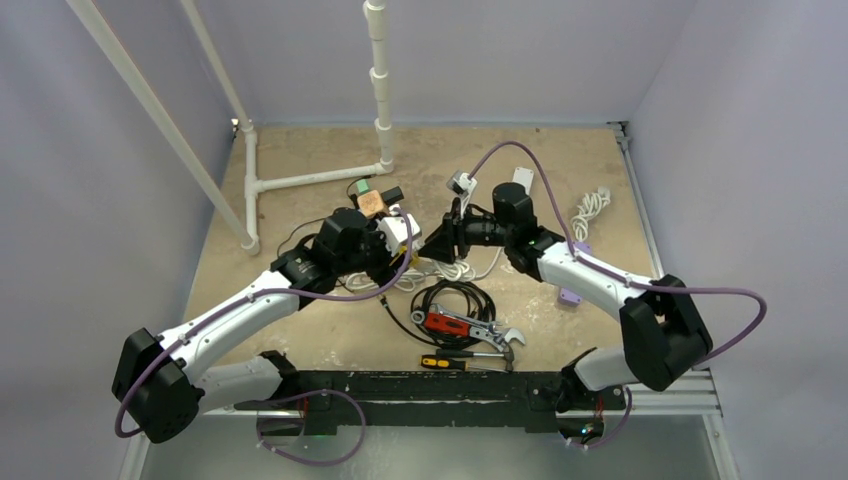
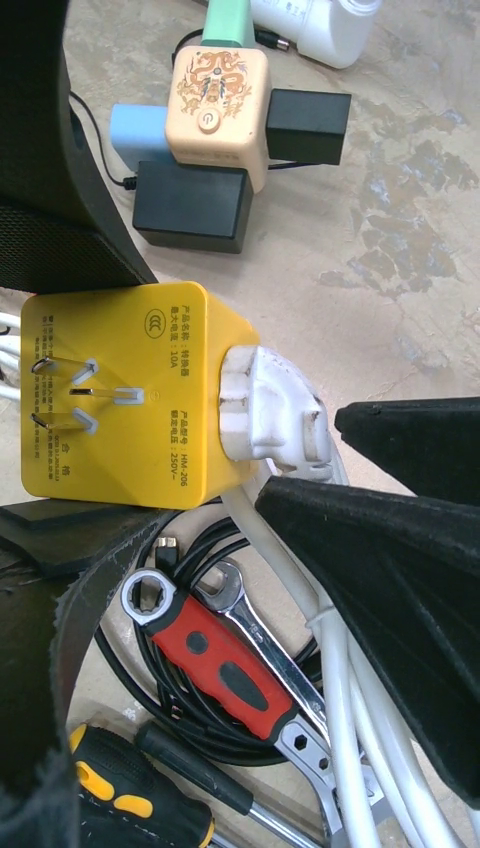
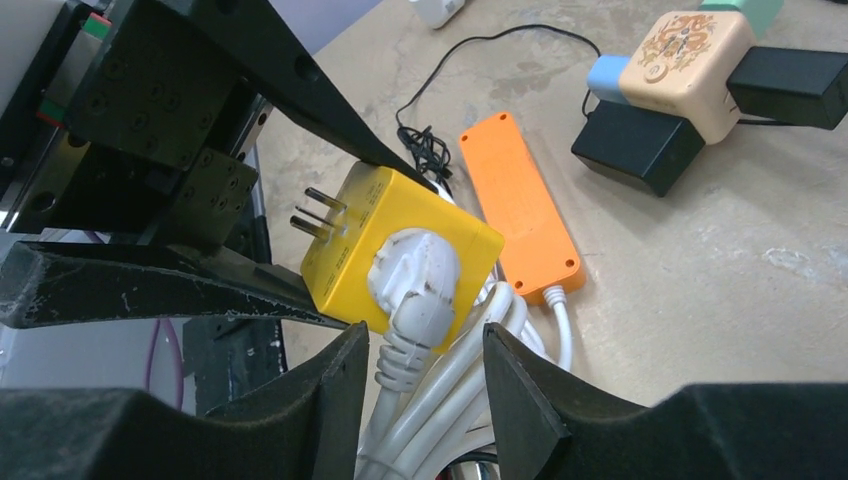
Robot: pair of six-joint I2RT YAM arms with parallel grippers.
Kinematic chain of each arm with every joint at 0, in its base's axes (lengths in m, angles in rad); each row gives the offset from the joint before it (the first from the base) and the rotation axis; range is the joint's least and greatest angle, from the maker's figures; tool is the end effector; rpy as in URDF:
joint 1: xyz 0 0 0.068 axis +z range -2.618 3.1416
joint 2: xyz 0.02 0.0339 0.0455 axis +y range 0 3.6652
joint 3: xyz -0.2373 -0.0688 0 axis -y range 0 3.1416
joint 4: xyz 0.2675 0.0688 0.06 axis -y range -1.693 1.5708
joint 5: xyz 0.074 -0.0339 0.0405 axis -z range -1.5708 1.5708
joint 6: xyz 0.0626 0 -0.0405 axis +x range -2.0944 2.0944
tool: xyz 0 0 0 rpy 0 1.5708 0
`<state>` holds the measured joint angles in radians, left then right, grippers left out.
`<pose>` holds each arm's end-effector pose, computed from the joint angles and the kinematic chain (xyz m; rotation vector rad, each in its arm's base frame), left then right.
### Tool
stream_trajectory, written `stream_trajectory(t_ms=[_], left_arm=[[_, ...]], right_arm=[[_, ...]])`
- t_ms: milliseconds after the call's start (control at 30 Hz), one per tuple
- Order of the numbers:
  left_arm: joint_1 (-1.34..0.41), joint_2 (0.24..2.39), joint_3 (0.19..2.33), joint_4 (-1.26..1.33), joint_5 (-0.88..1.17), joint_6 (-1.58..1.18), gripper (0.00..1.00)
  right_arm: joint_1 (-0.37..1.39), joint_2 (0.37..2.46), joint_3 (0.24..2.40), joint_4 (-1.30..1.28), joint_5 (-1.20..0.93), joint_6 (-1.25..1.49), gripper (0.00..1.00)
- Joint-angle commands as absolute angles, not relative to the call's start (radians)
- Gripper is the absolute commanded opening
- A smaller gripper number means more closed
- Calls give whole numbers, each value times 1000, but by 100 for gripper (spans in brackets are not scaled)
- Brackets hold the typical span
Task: Pull the plug off the socket
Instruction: Remove the plug from the socket.
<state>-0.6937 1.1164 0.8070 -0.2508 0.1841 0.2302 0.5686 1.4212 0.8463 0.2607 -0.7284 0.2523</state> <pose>0.2262 -0.2030 0.2304 1.0584 1.8790 -0.4672 0.2780 0.2271 0.2157 -0.8286 1.8147 1.2294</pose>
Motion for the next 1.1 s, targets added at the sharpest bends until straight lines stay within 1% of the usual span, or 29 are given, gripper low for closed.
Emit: stream_trajectory(t_ms=[0,233,367,400,500,567,667,700,900,1067], left_arm=[[-693,1086,842,-147,159,248,0],[-699,1095,844,-149,177,244,0],[-703,1096,846,-151,173,244,0],[-703,1096,846,-149,171,245,0],[-705,1097,846,-149,164,242,0],[-707,1097,846,-150,161,244,0],[-711,1097,844,-152,160,247,0],[-712,1096,845,-152,160,246,0],[-712,1099,843,-145,180,230,0],[-713,1117,847,-144,175,226,0]], right_arm=[[579,1390,818,283,-770,266,49],[614,1437,837,282,-765,260,48],[627,1440,845,270,-727,255,42],[629,1444,848,264,-721,255,39],[633,1452,850,260,-708,256,25],[634,1460,850,262,-694,263,17],[634,1461,846,281,-652,299,1],[634,1460,841,294,-645,316,0],[638,1451,807,395,-544,462,0],[679,1415,814,396,-494,477,0]])
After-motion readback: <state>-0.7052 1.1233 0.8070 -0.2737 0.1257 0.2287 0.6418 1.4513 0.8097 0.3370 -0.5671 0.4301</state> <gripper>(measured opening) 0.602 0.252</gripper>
